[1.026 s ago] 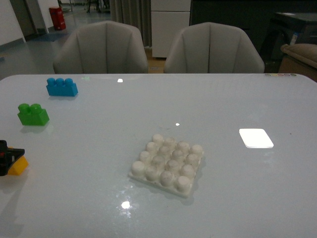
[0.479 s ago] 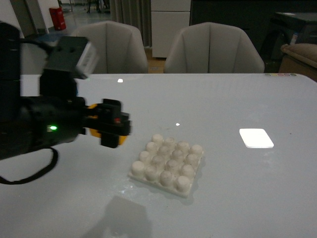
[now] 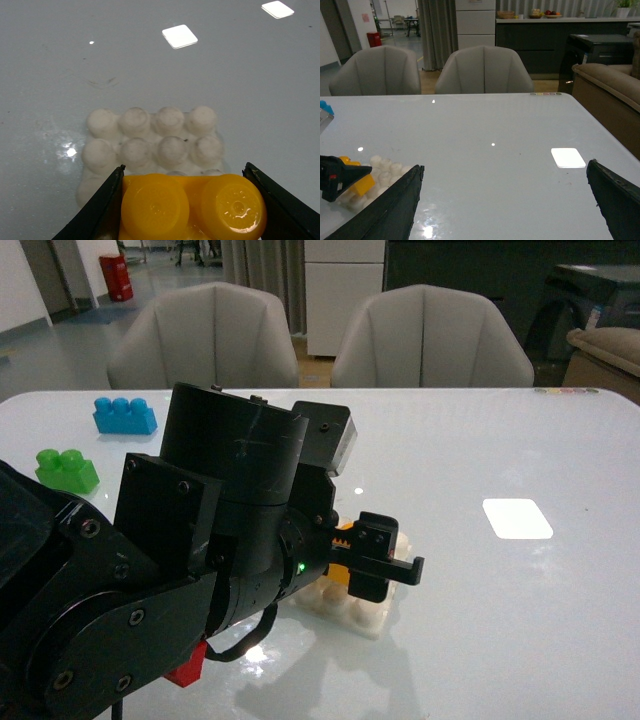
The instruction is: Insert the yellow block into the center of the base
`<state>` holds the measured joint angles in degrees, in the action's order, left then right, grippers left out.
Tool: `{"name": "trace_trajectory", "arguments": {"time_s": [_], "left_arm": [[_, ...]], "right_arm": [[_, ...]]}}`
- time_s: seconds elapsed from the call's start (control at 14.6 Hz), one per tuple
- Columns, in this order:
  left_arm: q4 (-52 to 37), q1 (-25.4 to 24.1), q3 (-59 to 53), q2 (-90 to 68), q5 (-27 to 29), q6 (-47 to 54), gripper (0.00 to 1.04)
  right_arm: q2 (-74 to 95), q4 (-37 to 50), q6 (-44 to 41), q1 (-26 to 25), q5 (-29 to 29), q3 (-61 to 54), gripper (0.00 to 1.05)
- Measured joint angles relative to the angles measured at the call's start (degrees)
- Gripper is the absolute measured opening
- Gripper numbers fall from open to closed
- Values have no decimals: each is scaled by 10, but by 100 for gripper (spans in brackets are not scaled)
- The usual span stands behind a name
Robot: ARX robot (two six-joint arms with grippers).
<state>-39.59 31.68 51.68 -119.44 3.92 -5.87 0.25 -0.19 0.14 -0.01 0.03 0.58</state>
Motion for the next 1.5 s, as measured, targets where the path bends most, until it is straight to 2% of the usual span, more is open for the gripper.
{"name": "trace_trajectory", "arguments": {"time_s": [1.03, 1.09, 1.3, 1.37, 1.44, 1.5], "left_arm": [[12, -11, 57, -80, 23, -44, 63], [12, -11, 57, -80, 23, -45, 65], [17, -12, 55, -78, 27, -45, 97], [19, -25, 54, -35, 27, -48, 98], [9, -45, 12, 98, 18, -67, 98], [5, -50, -19, 149, 13, -75, 98]], "right_arm": [[0, 0, 0, 0, 0, 0, 98], [0, 0, 0, 0, 0, 0, 98], [0, 0, 0, 0, 0, 0, 98], [0, 0, 0, 0, 0, 0, 98], [0, 0, 0, 0, 0, 0, 98], [0, 0, 0, 0, 0, 0, 98]]}}
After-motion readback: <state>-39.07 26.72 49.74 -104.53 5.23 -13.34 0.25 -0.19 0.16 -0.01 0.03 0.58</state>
